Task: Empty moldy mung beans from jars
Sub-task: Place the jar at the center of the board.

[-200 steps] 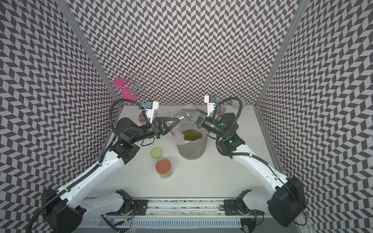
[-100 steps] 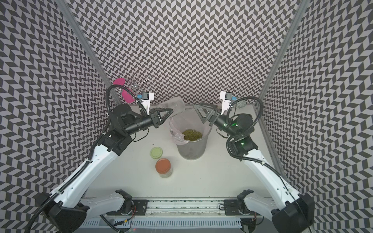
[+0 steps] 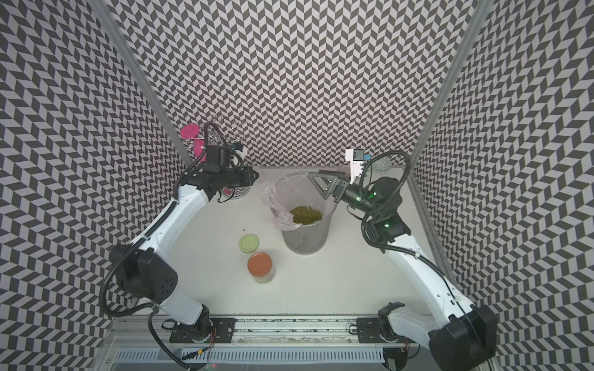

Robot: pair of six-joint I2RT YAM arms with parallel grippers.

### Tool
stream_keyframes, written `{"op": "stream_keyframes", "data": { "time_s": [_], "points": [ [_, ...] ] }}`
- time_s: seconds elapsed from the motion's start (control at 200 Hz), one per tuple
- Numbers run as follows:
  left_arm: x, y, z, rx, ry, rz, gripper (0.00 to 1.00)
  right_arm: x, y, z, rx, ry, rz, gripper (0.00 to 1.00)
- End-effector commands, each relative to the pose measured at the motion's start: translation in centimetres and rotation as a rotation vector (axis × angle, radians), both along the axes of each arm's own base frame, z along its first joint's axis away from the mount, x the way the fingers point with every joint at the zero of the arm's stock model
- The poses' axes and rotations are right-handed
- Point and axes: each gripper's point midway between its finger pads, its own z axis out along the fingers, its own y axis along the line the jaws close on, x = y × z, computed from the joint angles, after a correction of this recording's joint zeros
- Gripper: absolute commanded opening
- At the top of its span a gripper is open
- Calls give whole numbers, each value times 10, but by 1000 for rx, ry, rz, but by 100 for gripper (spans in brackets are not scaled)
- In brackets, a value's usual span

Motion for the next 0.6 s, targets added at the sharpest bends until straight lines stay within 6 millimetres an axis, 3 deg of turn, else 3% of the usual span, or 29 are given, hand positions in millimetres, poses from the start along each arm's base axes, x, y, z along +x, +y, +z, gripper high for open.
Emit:
{"op": "stream_keyframes", "data": {
  "time_s": [0.0,0.185,0.36,0.596],
  "points": [
    [9,3,-26,106,69,-25,0,-1,5,-10,-57,-2,40,99],
    [36,0,-77,211,205,-48,0,4,8,-27,-132,16,44,99],
    [53,-8,-93,244,238,-72,0,8,8,-35,-164,26,43,99],
    [56,-14,-118,264,303,-115,0,9,7,-44,-200,44,45,99]
  ]
}}
